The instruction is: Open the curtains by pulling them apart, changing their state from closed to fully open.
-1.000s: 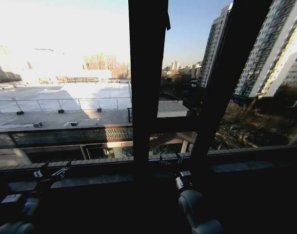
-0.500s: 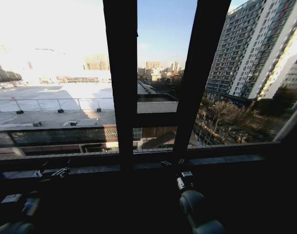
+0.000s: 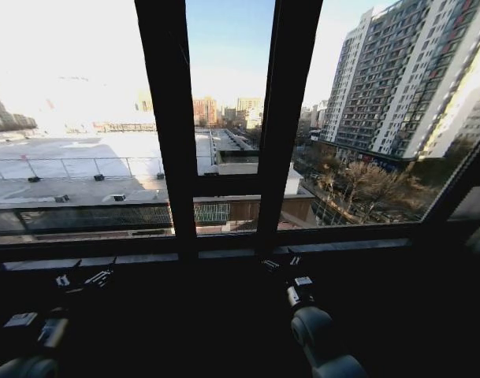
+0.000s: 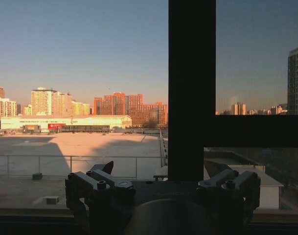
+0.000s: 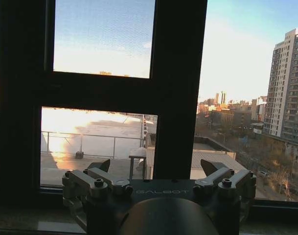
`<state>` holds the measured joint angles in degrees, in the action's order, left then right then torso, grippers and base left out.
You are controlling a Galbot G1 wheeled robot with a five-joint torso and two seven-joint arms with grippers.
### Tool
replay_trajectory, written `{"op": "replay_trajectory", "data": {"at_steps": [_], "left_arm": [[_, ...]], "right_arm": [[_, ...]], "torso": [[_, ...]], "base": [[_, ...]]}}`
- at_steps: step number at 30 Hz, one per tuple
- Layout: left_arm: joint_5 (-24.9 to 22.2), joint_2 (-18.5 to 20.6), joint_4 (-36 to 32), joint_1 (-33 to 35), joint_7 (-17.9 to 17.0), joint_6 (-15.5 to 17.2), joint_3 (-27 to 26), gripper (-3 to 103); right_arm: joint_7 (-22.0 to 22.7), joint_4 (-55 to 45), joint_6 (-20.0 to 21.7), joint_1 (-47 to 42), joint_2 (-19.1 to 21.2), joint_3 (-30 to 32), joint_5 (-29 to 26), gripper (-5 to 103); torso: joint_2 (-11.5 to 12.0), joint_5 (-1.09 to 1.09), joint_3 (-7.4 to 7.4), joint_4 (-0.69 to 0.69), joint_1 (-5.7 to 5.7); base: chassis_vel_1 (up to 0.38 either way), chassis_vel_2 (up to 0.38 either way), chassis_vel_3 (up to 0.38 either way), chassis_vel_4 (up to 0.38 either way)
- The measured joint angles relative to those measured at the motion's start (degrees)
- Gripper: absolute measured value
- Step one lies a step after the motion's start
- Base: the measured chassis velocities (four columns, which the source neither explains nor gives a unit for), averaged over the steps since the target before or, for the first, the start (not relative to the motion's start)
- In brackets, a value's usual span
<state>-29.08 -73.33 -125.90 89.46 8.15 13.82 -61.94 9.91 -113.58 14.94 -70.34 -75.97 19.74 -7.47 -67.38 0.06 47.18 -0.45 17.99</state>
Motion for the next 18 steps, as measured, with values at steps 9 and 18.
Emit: {"op": "replay_trajectory", "data": {"at_steps": [9,18], "left_arm": [[0.02,0.0,0.55,0.1,-0.01,0.05,-0.22,100],[-0.18,0.27,1.38,0.03,-0.01,-0.08,-0.24,100]], "right_arm": [[0.0,0.25,-0.02,0.39,0.12,-0.2,-0.05,100],[-0.03,0.69,-0.02,0.48,-0.37,-0.46,0.16,100]], "torso": [[0.0,-0.04,0.0,0.02,0.0],[0.0,-0.05,0.0,0.01,0.01]], "base": [[-0.012,-0.377,0.009,0.381],[-0.028,-0.391,0.023,0.387]]}}
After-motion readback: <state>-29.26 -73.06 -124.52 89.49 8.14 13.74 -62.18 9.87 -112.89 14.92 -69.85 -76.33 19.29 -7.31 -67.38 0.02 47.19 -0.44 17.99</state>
